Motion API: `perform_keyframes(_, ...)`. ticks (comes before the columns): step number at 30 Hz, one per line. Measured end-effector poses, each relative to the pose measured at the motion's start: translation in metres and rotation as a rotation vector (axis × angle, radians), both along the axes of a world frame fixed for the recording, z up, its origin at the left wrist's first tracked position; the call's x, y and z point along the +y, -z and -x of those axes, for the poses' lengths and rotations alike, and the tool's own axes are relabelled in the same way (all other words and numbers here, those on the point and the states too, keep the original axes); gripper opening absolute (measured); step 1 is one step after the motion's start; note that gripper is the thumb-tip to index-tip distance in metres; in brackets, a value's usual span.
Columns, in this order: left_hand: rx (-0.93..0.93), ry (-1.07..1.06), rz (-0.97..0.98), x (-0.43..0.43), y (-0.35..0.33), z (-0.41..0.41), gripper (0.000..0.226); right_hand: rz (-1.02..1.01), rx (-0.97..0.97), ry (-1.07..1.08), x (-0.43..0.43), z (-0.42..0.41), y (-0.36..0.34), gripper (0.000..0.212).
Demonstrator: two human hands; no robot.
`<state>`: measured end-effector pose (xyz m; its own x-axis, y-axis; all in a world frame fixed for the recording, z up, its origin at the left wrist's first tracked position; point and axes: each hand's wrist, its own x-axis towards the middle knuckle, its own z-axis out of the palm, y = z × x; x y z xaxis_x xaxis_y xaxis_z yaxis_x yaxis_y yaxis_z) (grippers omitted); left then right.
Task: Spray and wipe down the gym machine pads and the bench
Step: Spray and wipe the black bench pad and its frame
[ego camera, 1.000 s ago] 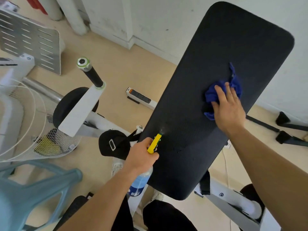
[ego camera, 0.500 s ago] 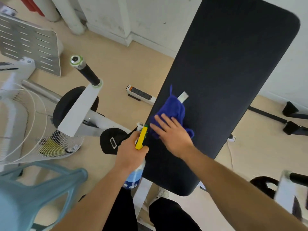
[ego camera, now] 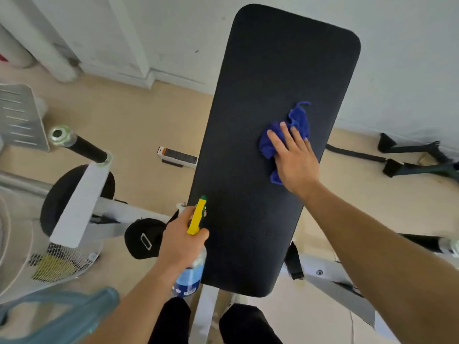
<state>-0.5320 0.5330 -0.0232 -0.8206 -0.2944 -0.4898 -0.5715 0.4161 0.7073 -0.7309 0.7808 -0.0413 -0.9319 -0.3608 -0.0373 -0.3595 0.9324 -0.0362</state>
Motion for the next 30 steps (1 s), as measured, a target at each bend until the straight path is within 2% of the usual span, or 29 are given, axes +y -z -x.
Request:
perform_keyframes(2,0.018,0.029,-0.021,0.004,0.001,0.003,0.027,0.032,-0.022,0.031,-0.008,-0.025,0.014,0.08)
perform_keyframes(5,0.027,0.081,-0.054,0.001,0.005,0.011,0.023,0.059,-0.085,0.034,-0.014,-0.105,0.054,0.108)
perform_keyframes(8,0.033,0.222,-0.053,-0.005,0.009,0.023,0.025,0.026,-0.184,0.037,-0.017,-0.188,0.086,0.123)
perform_keyframes(10,0.024,0.33,-0.035,-0.006,0.01,0.031,0.027,0.05,-0.235,0.025,-0.022,-0.22,0.09,0.118)
perform_keyframes(12,0.02,0.439,-0.017,-0.002,0.008,0.039,0.028,0.122,-0.182,0.105,-0.016,-0.222,0.085,0.105)
perform_keyframes(16,0.027,0.627,0.011,0.017,-0.002,0.05,0.024,0.48,0.086,0.542,0.013,-0.184,0.035,0.069)
perform_keyframes(18,0.02,0.704,0.027,0.03,-0.004,0.052,0.02,0.607,0.189,0.736,0.037,-0.164,0.003,0.066)
perform_keyframes(20,0.025,0.751,0.043,0.043,-0.003,0.049,0.016,0.651,0.224,0.856,0.058,-0.151,-0.024,0.07)
perform_keyframes(22,0.025,0.778,0.077,0.057,0.0,0.046,0.013,0.68,0.282,0.889,0.077,-0.141,-0.039,0.069)
perform_keyframes(25,-0.015,0.771,0.105,0.077,0.009,0.038,0.022,0.748,0.319,0.886,0.092,-0.13,-0.051,0.067)
perform_keyframes(28,-0.043,0.744,0.096,0.084,0.019,0.028,0.023,0.805,0.234,0.818,0.084,-0.11,-0.056,0.066)
perform_keyframes(30,-0.023,0.786,0.102,0.084,0.024,0.022,0.014,0.791,0.176,0.703,0.072,-0.083,-0.052,0.067)
